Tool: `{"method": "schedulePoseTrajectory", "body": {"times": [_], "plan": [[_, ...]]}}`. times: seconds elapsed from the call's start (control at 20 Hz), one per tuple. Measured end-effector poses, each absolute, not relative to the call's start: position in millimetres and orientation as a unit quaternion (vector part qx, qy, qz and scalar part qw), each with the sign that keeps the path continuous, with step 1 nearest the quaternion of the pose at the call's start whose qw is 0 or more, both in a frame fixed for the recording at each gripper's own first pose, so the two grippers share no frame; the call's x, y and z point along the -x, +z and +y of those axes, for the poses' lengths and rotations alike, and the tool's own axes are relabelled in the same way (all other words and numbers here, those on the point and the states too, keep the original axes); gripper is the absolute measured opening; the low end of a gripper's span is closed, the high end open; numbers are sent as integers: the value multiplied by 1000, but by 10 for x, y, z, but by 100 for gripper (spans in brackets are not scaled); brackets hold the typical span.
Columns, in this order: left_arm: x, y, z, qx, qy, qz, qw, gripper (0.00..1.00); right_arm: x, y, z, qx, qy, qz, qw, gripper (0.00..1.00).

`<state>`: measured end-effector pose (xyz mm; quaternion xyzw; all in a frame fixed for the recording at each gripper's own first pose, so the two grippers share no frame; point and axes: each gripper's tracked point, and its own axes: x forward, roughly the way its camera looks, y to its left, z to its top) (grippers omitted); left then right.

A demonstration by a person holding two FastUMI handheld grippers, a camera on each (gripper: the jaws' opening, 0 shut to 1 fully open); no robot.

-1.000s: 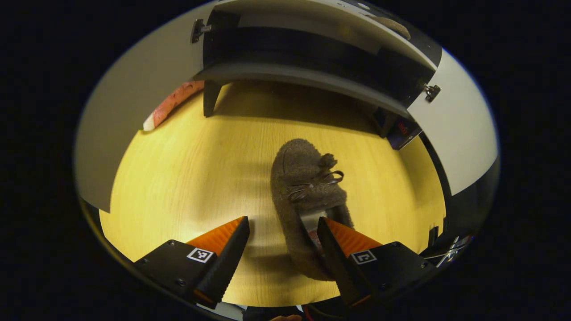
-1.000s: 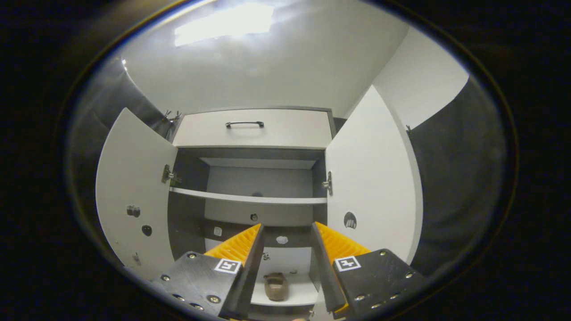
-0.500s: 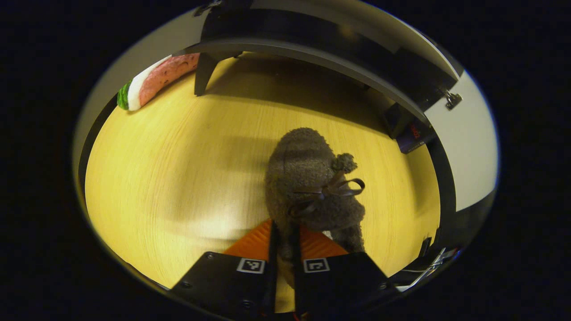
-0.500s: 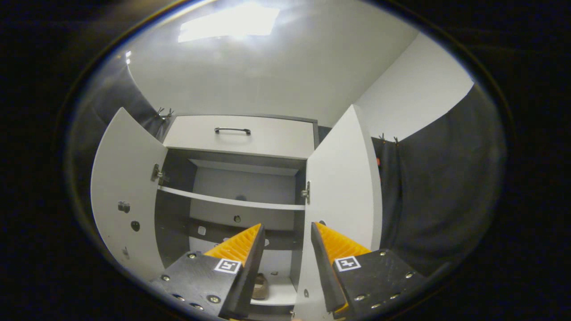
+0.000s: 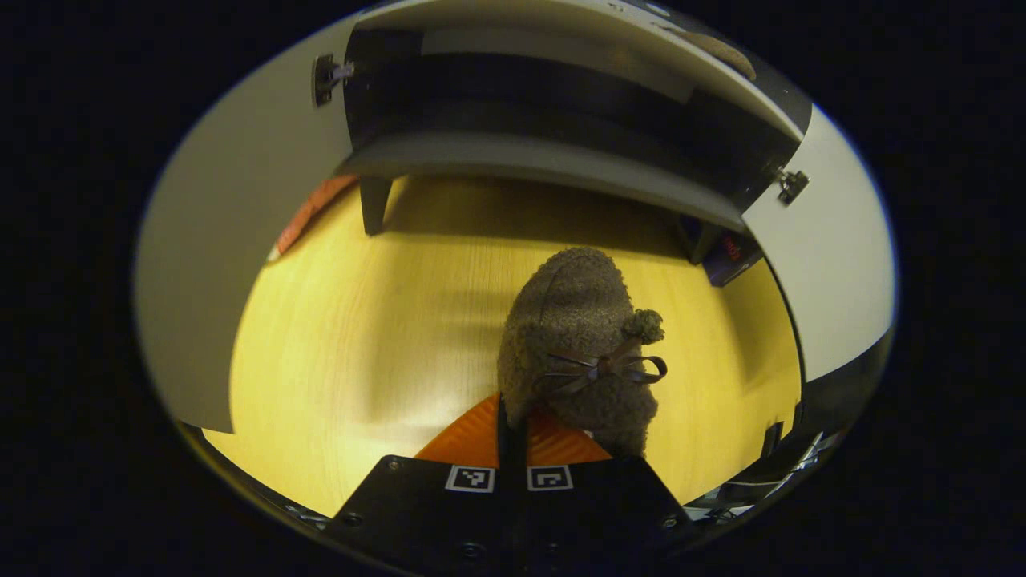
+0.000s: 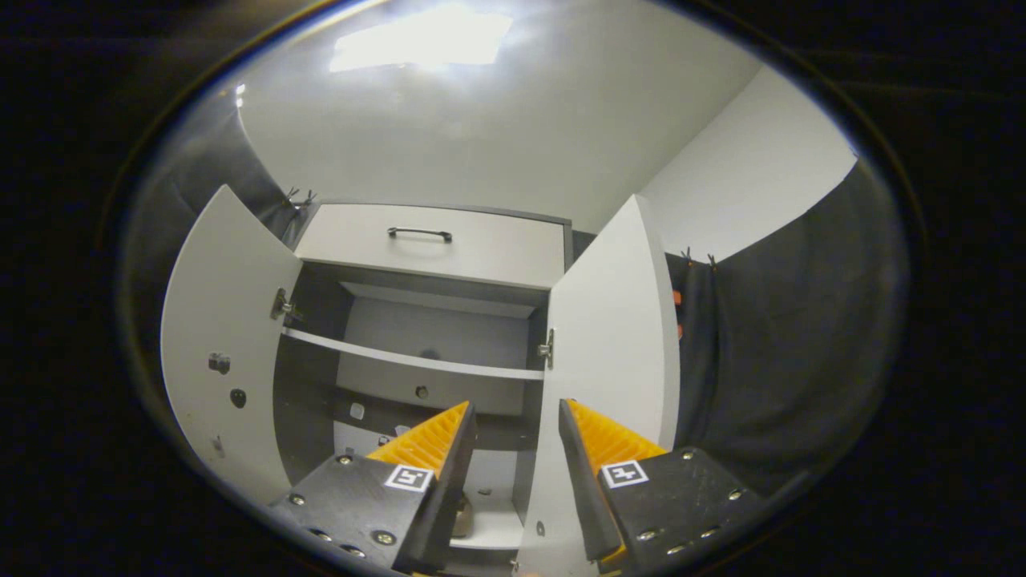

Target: Grab one shoe with the right hand and put it into the shoe cabinet, grab the other shoe with the left hand and put it into the shoe cabinet; then close the right door with the right hand and the left door with the left hand.

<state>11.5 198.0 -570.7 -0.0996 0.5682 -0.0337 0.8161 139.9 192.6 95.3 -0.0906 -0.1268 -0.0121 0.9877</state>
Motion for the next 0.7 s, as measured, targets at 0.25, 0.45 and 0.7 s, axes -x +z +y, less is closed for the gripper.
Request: {"method": "schedulePoseTrajectory", "body": {"times": [0.25, 0.45, 0.7], "plan": [[-176, -5781, 1969, 115, -45, 495, 860, 1, -1358, 927, 1987, 95, -2, -128, 987, 62], [-266, -5799, 1974, 131, -56, 424, 895, 1, -1329, 913, 1985, 92, 1, -128, 988, 62], [-370, -5893, 1929, 155, -59, 345, 924, 1, -1263, 915, 1953, 90, 0, -129, 988, 62]]}}
